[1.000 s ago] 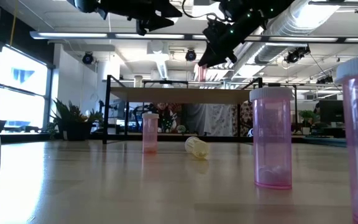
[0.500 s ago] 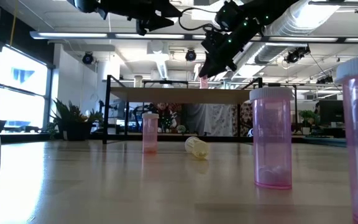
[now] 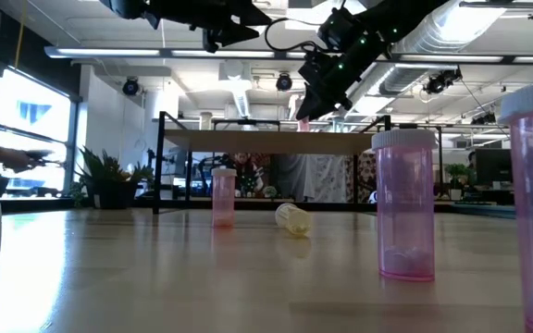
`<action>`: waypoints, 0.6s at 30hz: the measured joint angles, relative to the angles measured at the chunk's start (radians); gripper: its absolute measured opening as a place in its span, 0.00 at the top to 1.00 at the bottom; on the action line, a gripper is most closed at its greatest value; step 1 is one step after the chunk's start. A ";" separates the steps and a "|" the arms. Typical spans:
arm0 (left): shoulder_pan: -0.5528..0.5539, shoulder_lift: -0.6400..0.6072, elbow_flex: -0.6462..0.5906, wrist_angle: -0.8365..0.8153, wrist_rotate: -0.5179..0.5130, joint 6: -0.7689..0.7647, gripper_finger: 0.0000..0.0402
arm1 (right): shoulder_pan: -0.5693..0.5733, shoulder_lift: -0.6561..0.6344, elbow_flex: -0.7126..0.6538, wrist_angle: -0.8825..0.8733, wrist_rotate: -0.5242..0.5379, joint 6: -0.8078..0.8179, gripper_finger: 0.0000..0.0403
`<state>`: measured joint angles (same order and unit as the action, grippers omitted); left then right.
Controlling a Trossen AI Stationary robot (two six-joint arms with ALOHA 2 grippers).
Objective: Pick and place medicine bottles onto shelf by color
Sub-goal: Put the top red pill bottle on the shelf
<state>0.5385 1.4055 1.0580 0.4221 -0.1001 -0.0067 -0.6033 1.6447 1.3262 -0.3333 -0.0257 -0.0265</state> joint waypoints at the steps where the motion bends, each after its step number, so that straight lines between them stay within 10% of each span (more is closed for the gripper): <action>1: 0.000 0.000 0.000 0.000 0.000 0.000 0.41 | 0.000 0.000 0.000 0.001 0.000 0.000 0.74; 18: 0.000 0.000 0.000 0.000 0.000 0.000 0.41 | -0.005 0.000 0.000 -0.030 0.000 0.008 0.65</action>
<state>0.5385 1.4052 1.0580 0.4223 -0.1001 -0.0067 -0.6083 1.6450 1.3266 -0.3630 -0.0261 -0.0184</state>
